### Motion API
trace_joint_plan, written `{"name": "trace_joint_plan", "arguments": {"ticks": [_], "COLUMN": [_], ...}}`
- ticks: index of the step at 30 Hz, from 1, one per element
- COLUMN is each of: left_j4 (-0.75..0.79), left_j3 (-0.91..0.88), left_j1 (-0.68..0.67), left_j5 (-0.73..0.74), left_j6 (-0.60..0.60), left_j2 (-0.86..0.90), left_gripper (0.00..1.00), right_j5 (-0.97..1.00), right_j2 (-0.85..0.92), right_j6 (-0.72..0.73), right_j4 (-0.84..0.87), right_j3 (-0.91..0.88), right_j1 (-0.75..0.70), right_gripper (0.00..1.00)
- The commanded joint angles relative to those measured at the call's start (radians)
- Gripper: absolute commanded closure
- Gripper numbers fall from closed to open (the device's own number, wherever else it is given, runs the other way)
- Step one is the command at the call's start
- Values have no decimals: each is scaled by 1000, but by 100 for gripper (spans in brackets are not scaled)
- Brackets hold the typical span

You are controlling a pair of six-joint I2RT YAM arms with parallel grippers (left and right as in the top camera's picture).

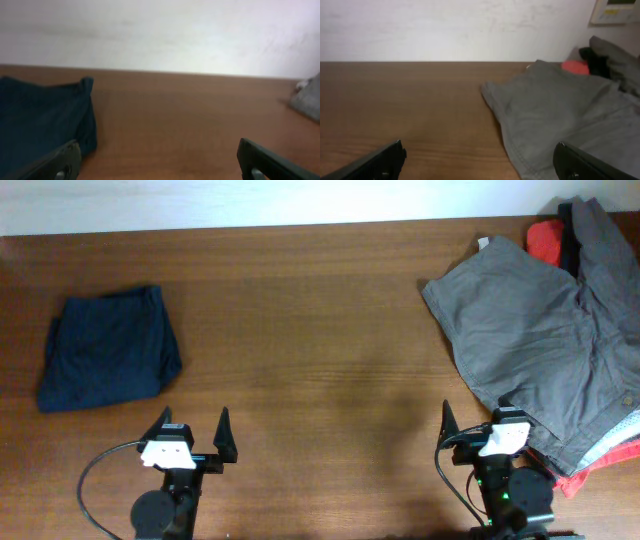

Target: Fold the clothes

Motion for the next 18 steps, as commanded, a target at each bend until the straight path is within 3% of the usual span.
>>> {"name": "trace_joint_plan", "arguments": {"ticks": [1,9,18], "left_j4": [-25,-122,-304], "left_j3": [113,311,577], "left_j1": [-3,-3,-3], "left_j5": [17,16,17], "left_j6": [-34,-33,-32], "left_j2": [37,281,692], "left_gripper": [1,1,1], "right_j5": [37,47,-10], "right_j2": [72,432,972], "right_j6": [23,23,22], "right_j4": [-17,-149,-381], "right_j3": [150,451,814], "right_j1": [-6,-6,-6], "right_gripper": [2,1,1]}}
